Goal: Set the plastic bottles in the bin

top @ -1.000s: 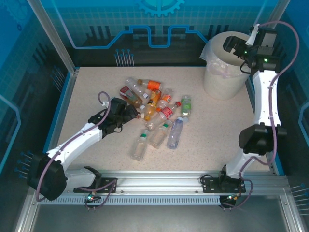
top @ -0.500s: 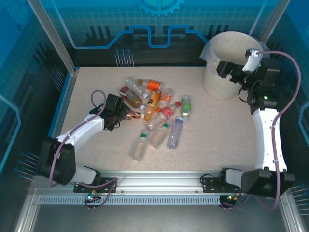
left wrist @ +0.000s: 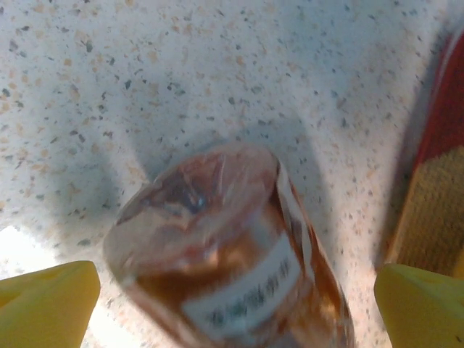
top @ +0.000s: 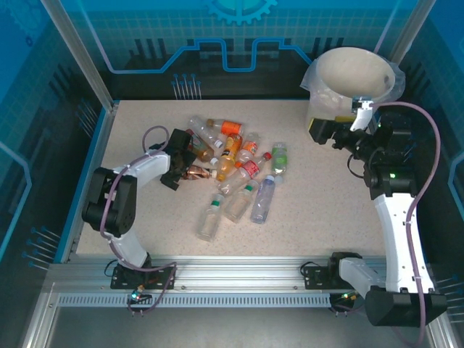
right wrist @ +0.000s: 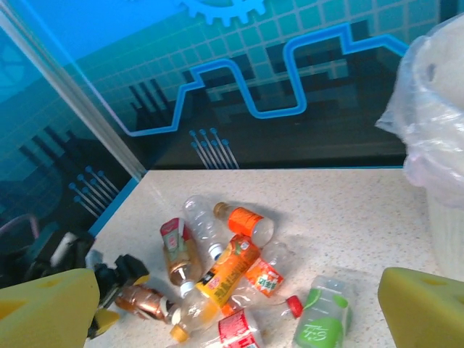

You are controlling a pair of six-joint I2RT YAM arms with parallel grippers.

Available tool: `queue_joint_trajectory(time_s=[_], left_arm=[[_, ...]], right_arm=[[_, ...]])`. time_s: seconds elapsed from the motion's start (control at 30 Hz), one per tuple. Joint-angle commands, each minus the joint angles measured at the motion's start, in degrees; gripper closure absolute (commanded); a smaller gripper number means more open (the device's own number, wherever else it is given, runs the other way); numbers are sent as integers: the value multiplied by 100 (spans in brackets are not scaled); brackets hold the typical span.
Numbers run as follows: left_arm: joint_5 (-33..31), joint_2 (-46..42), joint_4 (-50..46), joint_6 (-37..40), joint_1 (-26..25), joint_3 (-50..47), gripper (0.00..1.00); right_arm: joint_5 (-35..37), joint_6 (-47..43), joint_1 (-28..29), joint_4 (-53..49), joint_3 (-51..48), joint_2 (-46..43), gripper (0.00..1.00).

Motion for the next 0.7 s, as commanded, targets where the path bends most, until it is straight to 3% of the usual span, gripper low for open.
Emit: queue_joint_trajectory(time_s=[0.0, 0.17, 0.37, 0.47, 0.67], left_arm=[[-135, 250, 165, -423, 130, 153, 6], [-124, 526, 490, -582, 172, 162, 15], [-139, 666, 704, -641, 171, 102, 35], [-285, 557, 751, -623, 169, 18, 40], [-202, 232, 1085, 119, 176, -59, 49]], right_arm=[[-77, -185, 230, -355, 51, -78, 0], [65, -371, 570, -559, 88, -76, 0], [282, -480, 824, -708, 242, 16, 0], [335, -485, 930, -687, 277, 53, 0], [597, -641, 1121, -733, 431, 77, 0]])
